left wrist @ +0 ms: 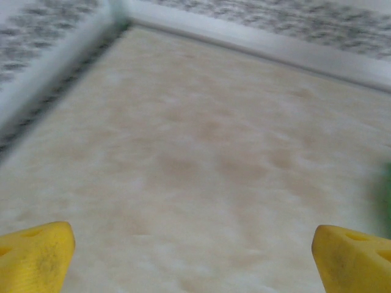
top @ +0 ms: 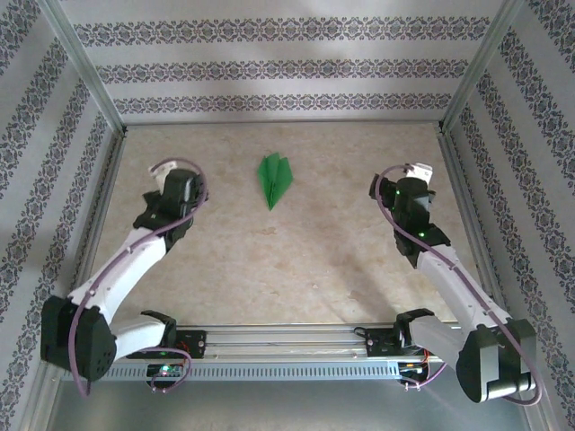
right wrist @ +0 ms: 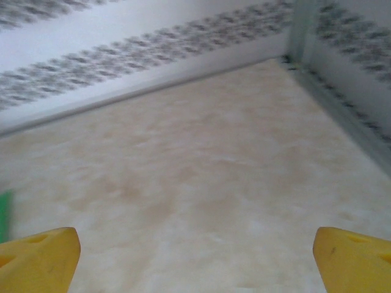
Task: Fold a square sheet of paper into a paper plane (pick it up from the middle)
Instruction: Reset both arms
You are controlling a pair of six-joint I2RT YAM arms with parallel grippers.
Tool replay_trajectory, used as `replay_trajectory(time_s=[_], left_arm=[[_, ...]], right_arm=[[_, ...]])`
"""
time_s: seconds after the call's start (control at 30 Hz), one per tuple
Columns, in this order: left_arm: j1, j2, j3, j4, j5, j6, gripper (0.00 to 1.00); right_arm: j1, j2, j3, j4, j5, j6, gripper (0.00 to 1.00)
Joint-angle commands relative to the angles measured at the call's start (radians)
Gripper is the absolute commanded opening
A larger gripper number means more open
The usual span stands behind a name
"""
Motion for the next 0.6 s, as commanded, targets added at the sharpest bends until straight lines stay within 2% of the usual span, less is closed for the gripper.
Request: replay_trajectory(time_s=[0.0,0.13,0.23,0.4,0.57], left_arm=[[0.063,-0.070,-0.167,0.199,-0.182,0.061,0.99],[0.127,-0.109,-0.317,0.381,-0.174,0.146,0.99],[0.160,-0.082,-0.382,0.509,-0.095,0.222,0.99],[0.190,0.027,-0.455,0.770,0.099,0.335,0.99],[0.206,0.162,-0.496,1.024,0.277,0.405,0.99]], right_arm=[[-0.055,0.011,-0.079,0.047,0.142,-0.044,0.98],[-0.086,0.039,-0.175,0.174,0.135,-0.094,0.98],[-0.095,0.072,-0.227,0.299,0.075,-0.157,0.98],[-0.109,0.123,-0.279,0.483,-0.116,-0.250,0.98],[-0.116,0.183,-0.296,0.657,-0.243,-0.298,0.98]])
